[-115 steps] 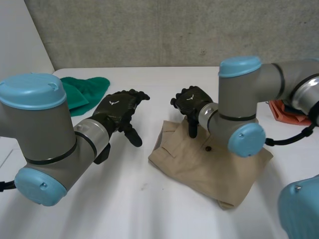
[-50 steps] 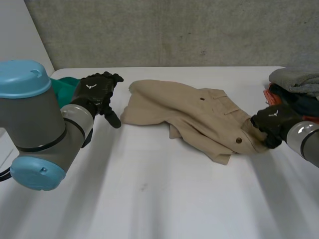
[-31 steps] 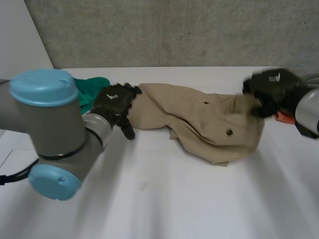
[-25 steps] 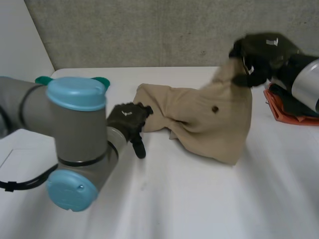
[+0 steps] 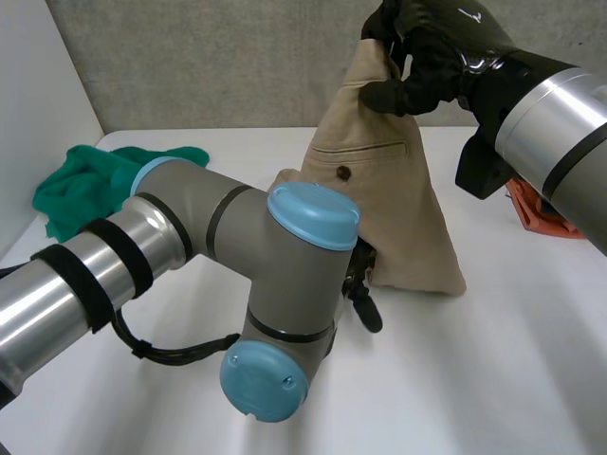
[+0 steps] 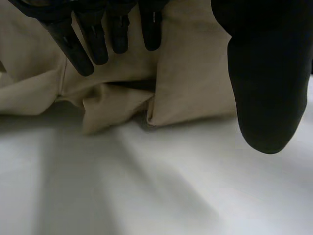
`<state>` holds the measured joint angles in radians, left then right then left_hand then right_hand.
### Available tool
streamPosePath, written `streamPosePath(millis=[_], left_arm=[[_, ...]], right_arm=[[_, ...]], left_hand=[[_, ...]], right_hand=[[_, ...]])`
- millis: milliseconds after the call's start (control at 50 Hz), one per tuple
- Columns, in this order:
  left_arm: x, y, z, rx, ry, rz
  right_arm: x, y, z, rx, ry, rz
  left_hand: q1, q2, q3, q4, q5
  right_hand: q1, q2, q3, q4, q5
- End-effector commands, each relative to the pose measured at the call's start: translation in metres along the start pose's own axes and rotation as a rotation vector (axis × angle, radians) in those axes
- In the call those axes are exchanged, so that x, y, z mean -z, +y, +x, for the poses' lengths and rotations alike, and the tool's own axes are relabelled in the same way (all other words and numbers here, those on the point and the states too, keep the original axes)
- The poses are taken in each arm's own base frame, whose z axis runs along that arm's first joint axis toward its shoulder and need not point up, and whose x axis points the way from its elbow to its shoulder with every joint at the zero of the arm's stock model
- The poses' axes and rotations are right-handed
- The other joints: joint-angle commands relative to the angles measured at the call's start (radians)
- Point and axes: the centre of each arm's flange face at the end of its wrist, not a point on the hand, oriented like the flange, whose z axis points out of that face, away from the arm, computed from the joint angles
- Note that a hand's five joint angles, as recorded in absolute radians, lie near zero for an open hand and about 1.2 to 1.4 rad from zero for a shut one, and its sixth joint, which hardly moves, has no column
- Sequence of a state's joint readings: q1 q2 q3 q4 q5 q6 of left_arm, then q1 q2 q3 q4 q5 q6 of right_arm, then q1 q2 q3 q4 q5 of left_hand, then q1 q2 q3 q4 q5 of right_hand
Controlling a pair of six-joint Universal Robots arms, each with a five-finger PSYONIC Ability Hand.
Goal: Fold the laundry.
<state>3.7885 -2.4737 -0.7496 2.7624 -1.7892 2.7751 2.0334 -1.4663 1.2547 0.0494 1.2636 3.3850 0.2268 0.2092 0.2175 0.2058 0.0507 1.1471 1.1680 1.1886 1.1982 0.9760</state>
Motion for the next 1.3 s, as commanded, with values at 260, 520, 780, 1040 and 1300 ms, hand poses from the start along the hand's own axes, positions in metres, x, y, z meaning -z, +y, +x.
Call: streamPosePath(millis=[260, 520, 780, 1040, 1300], left_arm=[[0.015, -0.041, -0.003, 0.329, 0.051, 0.137], [0.019, -0.045, -0.009, 0.407, 0.024, 0.215], [0.046, -0.143, -0.100, -0.056, -0.277, 0.384], [-0.009, -0.095, -0.099, -0.647, -0.275, 0.192], [-0.009, -0.073, -0.091, -0.660, -0.299, 0.146]], right_arm=[[0.016, -0.019, -0.032, -0.168, -0.090, 0.066], [0.013, -0.025, -0.026, -0.194, -0.035, 0.135], [-0.028, 0.029, 0.091, 0.012, 0.236, 0.040], [-0.031, 0.170, 0.134, 0.094, 0.354, -0.345], [-0.033, 0.156, 0.121, 0.242, 0.345, -0.369]], left_hand=[[-0.005, 0.013, 0.004, 0.016, -0.003], [1.169, 1.187, 1.179, 1.190, 1.171], [1.169, 1.187, 1.179, 1.190, 1.171], [1.169, 1.187, 1.179, 1.190, 1.171], [-0.052, -0.035, -0.043, -0.031, -0.051]], right_hand=[[0.249, 0.228, 0.208, 0.198, 0.246], [0.249, 0.228, 0.208, 0.198, 0.246], [0.249, 0.228, 0.208, 0.198, 0.246], [0.249, 0.228, 0.208, 0.198, 0.246], [-0.973, -0.993, -1.014, -1.024, -0.976]])
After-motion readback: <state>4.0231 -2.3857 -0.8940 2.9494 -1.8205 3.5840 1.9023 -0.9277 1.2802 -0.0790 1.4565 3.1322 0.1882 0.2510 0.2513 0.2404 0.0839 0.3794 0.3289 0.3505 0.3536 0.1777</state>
